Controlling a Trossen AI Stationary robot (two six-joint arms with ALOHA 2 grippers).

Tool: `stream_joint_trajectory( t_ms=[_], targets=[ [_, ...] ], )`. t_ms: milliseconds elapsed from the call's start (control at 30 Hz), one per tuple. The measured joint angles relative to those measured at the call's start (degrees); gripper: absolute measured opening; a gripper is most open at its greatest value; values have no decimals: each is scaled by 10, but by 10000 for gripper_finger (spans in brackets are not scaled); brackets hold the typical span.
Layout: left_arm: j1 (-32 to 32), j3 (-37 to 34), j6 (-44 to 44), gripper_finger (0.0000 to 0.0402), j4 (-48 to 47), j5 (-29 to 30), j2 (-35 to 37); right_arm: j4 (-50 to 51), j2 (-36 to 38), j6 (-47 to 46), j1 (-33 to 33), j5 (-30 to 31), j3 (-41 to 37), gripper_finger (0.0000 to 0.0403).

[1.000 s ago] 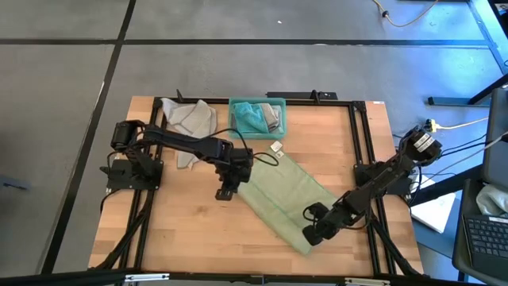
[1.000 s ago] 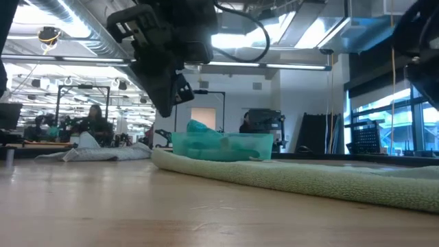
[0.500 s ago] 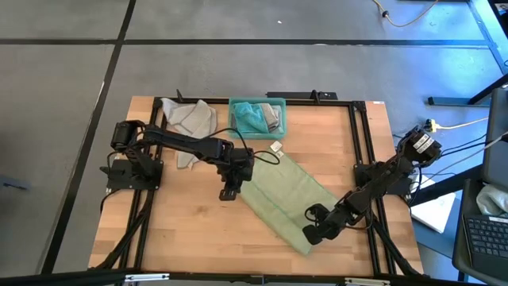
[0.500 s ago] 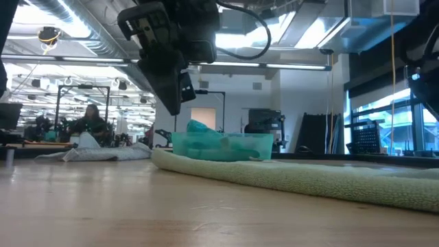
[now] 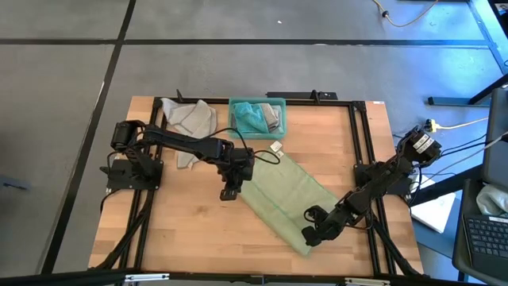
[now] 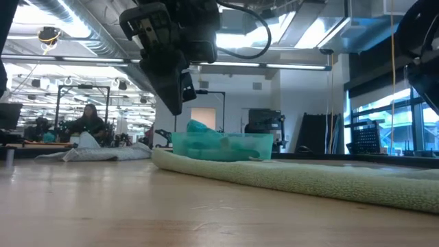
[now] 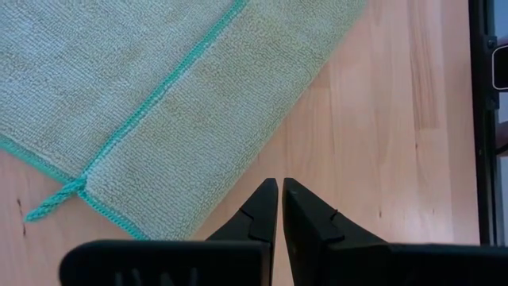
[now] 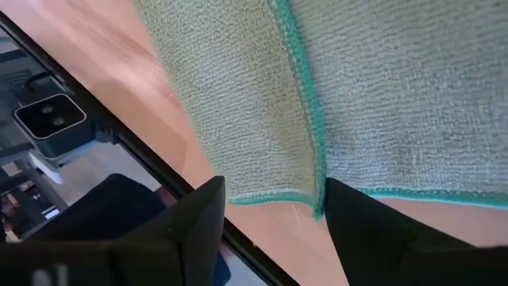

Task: Fold microfiber towels
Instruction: Fold the green towel

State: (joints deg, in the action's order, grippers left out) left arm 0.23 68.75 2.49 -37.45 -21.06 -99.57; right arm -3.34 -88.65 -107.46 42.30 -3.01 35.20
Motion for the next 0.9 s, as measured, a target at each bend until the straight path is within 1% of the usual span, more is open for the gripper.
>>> stream_joint_trajectory(
  t_ms=[67,133,300,367,467,767,900],
  targets=[
    [0,0,0,14,0,0,0,0,-8,-1,0,-1,0,213],
    [0,0,0,14,0,0,0,-4,-19,-2,0,-15,0,213],
    [0,0,1,14,0,0,0,-80,-49,0,0,-7,0,213],
    [0,0,0,14,0,0,0,-95,-56,0,0,2,0,207],
    [0,0,-1,14,0,0,0,-93,-57,1,0,4,0,187],
    [2,0,-14,14,0,8,0,-91,-57,12,0,4,0,104],
    [8,0,-46,14,0,11,0,-92,-57,31,0,-13,0,70]
  ],
)
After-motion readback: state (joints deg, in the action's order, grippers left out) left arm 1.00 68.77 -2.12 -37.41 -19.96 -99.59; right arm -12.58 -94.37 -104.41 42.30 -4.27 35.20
